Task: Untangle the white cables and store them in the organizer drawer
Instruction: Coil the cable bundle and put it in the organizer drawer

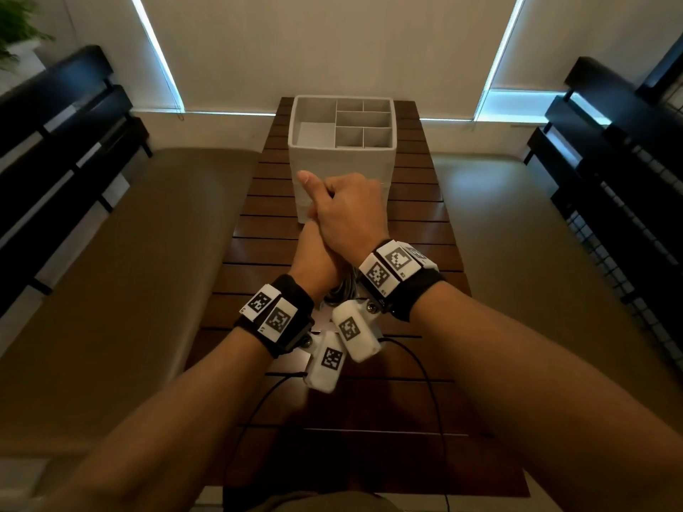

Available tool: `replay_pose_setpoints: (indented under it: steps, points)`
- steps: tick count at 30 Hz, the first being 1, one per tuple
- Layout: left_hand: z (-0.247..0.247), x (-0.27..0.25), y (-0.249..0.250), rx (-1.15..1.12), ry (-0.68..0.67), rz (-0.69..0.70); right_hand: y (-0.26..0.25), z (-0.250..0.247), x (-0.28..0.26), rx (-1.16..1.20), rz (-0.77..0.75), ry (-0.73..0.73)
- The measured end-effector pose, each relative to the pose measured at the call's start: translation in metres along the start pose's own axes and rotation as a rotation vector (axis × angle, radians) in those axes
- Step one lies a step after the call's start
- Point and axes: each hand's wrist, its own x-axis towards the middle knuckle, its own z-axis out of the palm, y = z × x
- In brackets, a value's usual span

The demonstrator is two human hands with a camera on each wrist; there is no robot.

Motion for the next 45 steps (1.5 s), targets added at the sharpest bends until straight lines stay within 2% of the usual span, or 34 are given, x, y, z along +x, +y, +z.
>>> replay_pose_setpoints:
  steps: [2,7,10,16,18,21,23,25,27,30,31,33,36,45]
  points:
    - [-0.001,-0.001,0.007,-0.066,0.005,-0.011,0.002,-0.002,-0.001,0.018,-0.007,-0.019]
    - [-0.004,-0.001,0.003,0.051,0.027,0.015,0.006,-0.007,-0.001,0.042,-0.005,-0.193]
    - [-0.002,0.000,0.006,0.070,0.001,0.040,0.008,-0.003,0.002,-0.016,-0.081,-0.155]
    - [0.002,0.001,0.003,0.132,-0.039,-0.016,0.013,0.001,-0.004,0.084,-0.072,-0.081]
    - [0.000,-0.001,0.003,0.092,-0.046,-0.007,0.014,-0.003,-0.009,0.133,-0.044,-0.082]
    - [-0.013,0.001,0.001,-0.162,-0.007,-0.028,0.015,-0.020,-0.015,0.286,0.063,-0.118]
    - [-0.025,0.005,0.004,-0.343,0.031,-0.054,0.028,-0.028,-0.023,0.360,0.172,-0.225]
    - [-0.032,0.008,0.007,-0.447,0.012,-0.046,0.039,-0.027,-0.035,0.439,0.252,-0.447]
    - [-0.034,0.009,0.010,-0.512,-0.019,-0.028,0.048,-0.018,-0.048,0.634,0.324,-0.663]
    - [-0.029,0.008,0.011,-0.563,-0.066,-0.027,0.045,-0.018,-0.056,0.982,0.547,-0.831]
    - [-0.028,0.008,0.010,-0.571,-0.080,-0.034,0.044,-0.020,-0.056,0.995,0.563,-0.879]
    - [-0.026,0.008,0.007,-0.578,-0.075,-0.052,0.045,-0.022,-0.057,0.868,0.519,-0.923]
    - [-0.022,0.011,0.001,-0.548,-0.024,-0.071,0.040,-0.022,-0.055,0.665,0.499,-0.890]
    - [-0.021,0.029,-0.008,-0.472,-0.030,-0.088,0.044,-0.011,-0.055,0.605,0.542,-0.781]
